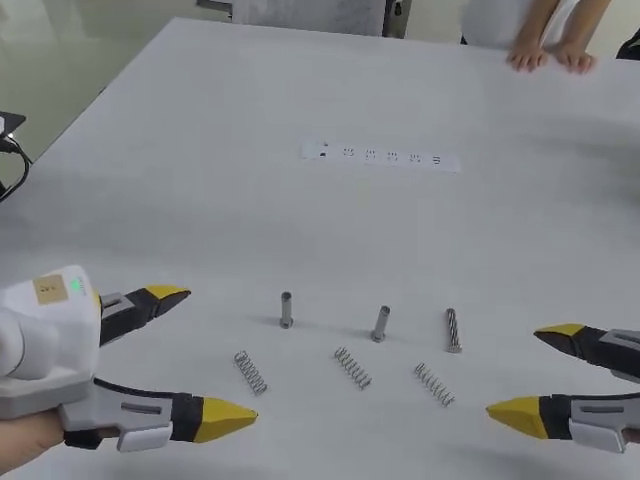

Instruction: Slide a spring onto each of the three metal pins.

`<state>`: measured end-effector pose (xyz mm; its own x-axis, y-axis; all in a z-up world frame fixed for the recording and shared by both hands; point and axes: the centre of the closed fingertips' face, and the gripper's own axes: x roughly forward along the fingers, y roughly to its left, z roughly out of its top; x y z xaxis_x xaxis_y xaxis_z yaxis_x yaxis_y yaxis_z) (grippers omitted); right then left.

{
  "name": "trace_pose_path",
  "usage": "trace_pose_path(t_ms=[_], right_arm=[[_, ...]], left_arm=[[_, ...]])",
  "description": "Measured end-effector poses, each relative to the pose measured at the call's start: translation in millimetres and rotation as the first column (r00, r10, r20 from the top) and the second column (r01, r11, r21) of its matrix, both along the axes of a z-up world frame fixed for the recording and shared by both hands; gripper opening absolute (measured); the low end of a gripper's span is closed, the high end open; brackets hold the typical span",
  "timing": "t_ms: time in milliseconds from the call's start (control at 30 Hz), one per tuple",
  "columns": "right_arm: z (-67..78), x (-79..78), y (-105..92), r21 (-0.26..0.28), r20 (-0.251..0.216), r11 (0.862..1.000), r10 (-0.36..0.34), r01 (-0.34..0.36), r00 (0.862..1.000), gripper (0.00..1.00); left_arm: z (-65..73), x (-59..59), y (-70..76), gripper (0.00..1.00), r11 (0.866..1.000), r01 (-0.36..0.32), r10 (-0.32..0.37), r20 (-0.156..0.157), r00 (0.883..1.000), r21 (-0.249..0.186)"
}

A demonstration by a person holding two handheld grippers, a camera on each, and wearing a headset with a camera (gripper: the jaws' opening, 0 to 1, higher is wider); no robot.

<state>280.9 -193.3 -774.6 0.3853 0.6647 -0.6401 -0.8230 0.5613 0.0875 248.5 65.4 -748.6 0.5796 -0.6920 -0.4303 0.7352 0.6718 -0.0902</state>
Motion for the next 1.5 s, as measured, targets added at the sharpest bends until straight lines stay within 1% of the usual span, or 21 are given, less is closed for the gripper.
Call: trace_pose_path(t_ms=[33,67,200,300,367,433,567,700,833,1033,1133,1233,1300,1333,1500], right_arm=[[0.0,0.0,0.9,0.0,-0.007,1.0,0.001,-0.001,1.0,0.7],[0.0,0.4,1.3,-0.004,-0.008,1.0,0.002,-0.002,1.0,0.69],[1.5,2.2,2.6,-0.001,-0.011,1.0,-0.001,0.001,1.0,0.68],[0.6,5.6,2.7,0.0,-0.039,1.0,-0.015,0.015,0.999,0.65],[-0.7,8.3,3.4,-0.004,-0.047,1.0,-0.02,0.02,0.999,0.65],[-1.7,10.4,5.0,-0.012,-0.062,1.0,-0.024,0.023,0.998,0.65],[-0.7,16.5,9.2,-0.014,-0.062,1.0,-0.025,0.025,0.998,0.66],[-1.0,24.5,11.7,-0.02,-0.066,0.999,-0.029,0.028,0.997,0.65],[-3.9,31.4,11.8,-0.043,-0.073,0.999,-0.028,0.025,0.997,0.63],[-5.7,40.5,14.6,-0.047,-0.088,0.998,-0.032,0.028,0.996,0.62],[-7.9,45.6,16.0,-0.068,-0.089,0.997,-0.031,0.025,0.996,0.6],[-10.2,50.2,17.6,-0.079,-0.106,0.996,-0.043,0.035,0.993,0.56],[-11.9,53.9,18.5,-0.088,-0.109,0.995,-0.05,0.041,0.993,0.54],[-13.5,55.7,18.6,-0.095,-0.118,0.994,-0.061,0.049,0.991,0.54],[-20.1,63.6,19.6,-0.123,-0.142,0.99,-0.089,0.072,0.986,0.47]], left_arm=[[-1.5,0.1,0.4,0.91,1.0,0.003,-0.003,0.004,1.0,0.011],[-2.4,-0.2,0.4,0.91,1.0,0.004,-0.004,0.001,1.0,0.015],[-2.2,-0.2,-0.4,0.91,1.0,0.004,-0.004,0.0,1.0,0.01],[-3.3,-0.9,-0.2,0.92,1.0,0.005,-0.005,-0.007,1.0,0.009],[-3.3,-1.2,0.0,0.92,1.0,0.006,-0.005,-0.003,1.0,0.011],[-4.5,-1.5,0.1,0.94,1.0,0.006,-0.006,-0.005,1.0,0.012],[-8.9,-2.6,1.4,0.98,0.999,0.017,-0.017,-0.006,1.0,0.031],[-9.4,-3.3,-0.2,0.98,0.999,0.029,-0.029,-0.012,0.999,0.026],[-10.5,-1.0,0.7,0.98,0.999,0.032,-0.032,-0.012,0.999,0.031],[-8.7,0.6,1.0,0.98,0.999,0.033,-0.032,-0.011,0.999,0.023],[-7.9,0.9,0.8,0.98,0.999,0.034,-0.034,-0.009,0.999,0.022],[-8.5,0.3,0.5,0.98,0.999,0.036,-0.036,-0.012,0.999,0.027],[-8.6,0.0,0.6,0.98,0.999,0.036,-0.036,-0.015,0.999,0.027],[-8.2,0.1,0.7,0.98,0.999,0.035,-0.035,-0.012,0.999,0.026],[-10.3,-0.9,2.6,0.98,0.999,0.031,-0.03,-0.018,0.999,0.029]])
